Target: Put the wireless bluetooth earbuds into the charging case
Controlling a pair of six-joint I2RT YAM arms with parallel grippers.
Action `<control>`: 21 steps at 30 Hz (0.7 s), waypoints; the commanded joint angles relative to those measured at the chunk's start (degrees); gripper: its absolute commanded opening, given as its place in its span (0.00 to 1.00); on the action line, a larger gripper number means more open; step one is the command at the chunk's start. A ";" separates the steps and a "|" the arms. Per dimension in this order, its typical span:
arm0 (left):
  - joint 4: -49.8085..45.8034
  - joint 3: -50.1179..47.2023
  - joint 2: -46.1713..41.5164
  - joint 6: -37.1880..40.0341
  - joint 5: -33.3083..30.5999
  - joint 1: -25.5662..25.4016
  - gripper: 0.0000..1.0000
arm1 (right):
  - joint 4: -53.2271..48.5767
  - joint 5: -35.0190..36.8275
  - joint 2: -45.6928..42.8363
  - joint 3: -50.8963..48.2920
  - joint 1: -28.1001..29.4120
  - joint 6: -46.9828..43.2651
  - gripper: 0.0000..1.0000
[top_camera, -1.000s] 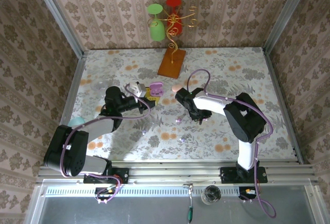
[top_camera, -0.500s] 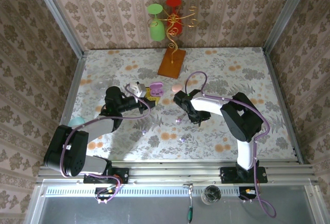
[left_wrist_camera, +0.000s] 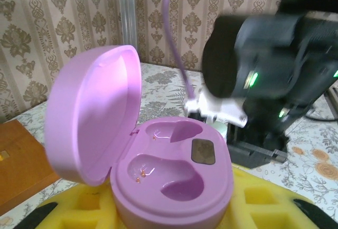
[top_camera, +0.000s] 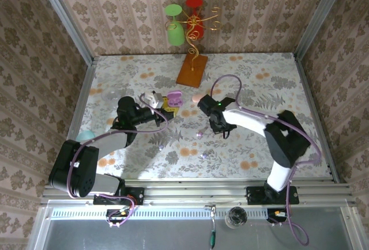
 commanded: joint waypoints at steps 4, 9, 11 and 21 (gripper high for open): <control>2.69 0.30 1.68 3.74 -4.09 -2.17 0.33 | 15.18 -20.31 -13.11 -6.28 -4.80 4.15 0.19; 5.70 1.26 4.80 3.66 -4.24 -3.64 0.33 | 27.31 -37.21 -20.44 -10.54 -8.81 8.84 0.19; 6.81 1.76 5.95 3.57 -4.36 -3.95 0.33 | 29.48 -40.51 -21.70 -10.53 -8.91 9.42 0.19; 9.74 3.35 9.28 5.20 -4.25 -7.81 0.33 | 35.19 -47.67 -22.58 -7.12 -7.30 11.04 0.18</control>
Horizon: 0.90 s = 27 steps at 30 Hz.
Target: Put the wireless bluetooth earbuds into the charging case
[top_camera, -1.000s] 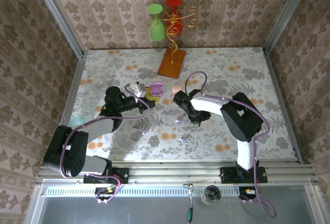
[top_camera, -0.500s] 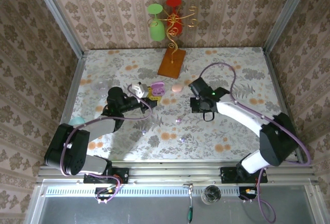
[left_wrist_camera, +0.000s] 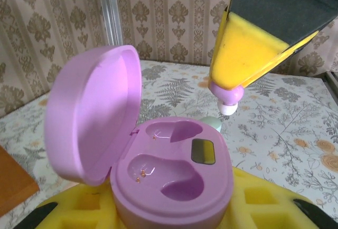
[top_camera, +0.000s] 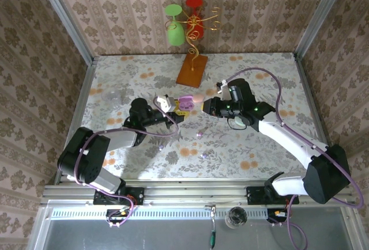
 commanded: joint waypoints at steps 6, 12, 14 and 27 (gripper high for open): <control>3.67 1.80 1.74 2.87 -0.14 -0.74 0.33 | 3.29 -4.90 2.53 6.03 3.12 0.80 0.17; 4.58 2.45 2.08 2.17 0.64 -0.91 0.33 | 3.91 -4.73 6.54 9.41 5.16 0.60 0.16; 4.68 2.55 1.71 1.70 1.21 -0.91 0.33 | 4.88 -4.80 7.61 9.75 5.35 0.79 0.17; 3.27 2.81 1.76 2.66 2.20 -1.26 0.34 | 8.91 -4.38 9.55 8.64 5.35 1.59 0.16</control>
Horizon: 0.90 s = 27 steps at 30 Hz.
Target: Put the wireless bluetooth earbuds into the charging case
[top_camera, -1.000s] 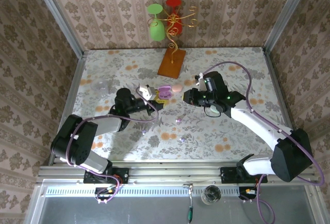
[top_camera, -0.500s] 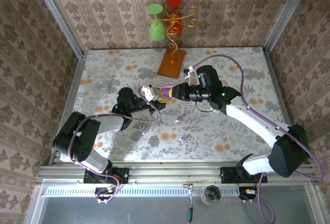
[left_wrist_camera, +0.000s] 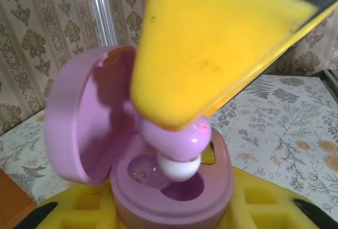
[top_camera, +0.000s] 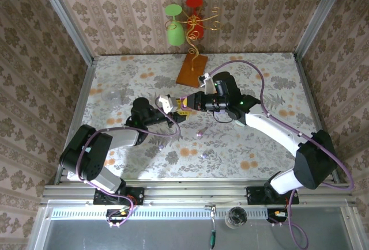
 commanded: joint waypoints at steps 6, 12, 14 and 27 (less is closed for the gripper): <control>1.11 1.98 0.11 0.97 1.18 -0.39 0.34 | 2.27 -1.19 1.72 0.38 0.21 1.35 0.16; 0.02 2.73 0.16 -0.07 -0.24 -0.39 0.34 | -0.24 0.60 1.51 -0.13 0.21 0.39 0.16; -0.15 2.85 0.13 -0.07 -1.13 -0.39 0.34 | -0.65 0.68 1.50 -0.18 0.23 0.47 0.16; -2.75 3.08 -1.09 0.86 -3.39 -0.57 0.33 | -3.48 2.47 1.76 0.08 0.30 -0.55 0.26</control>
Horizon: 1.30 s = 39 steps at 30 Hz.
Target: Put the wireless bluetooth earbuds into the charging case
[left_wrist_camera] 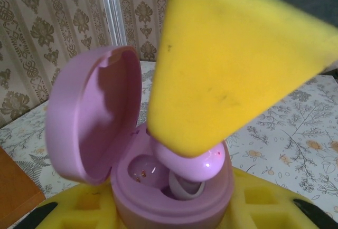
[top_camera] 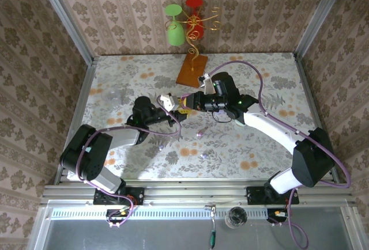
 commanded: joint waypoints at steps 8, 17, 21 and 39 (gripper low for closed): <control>0.04 1.57 -1.64 1.09 -0.27 -0.19 0.33 | -4.70 3.71 -0.88 0.73 0.21 -2.82 0.29; 0.23 1.16 -1.42 1.30 -0.70 0.11 0.33 | -2.06 5.42 -5.47 -2.37 -0.38 -4.63 0.48; 1.88 -0.02 -1.60 0.49 -0.94 1.49 0.33 | -0.82 9.08 -10.16 -6.14 -1.13 -4.45 0.51; 3.12 -4.84 -6.28 -0.58 -0.70 9.39 0.33 | -5.05 14.53 0.36 -14.94 -3.74 6.57 0.39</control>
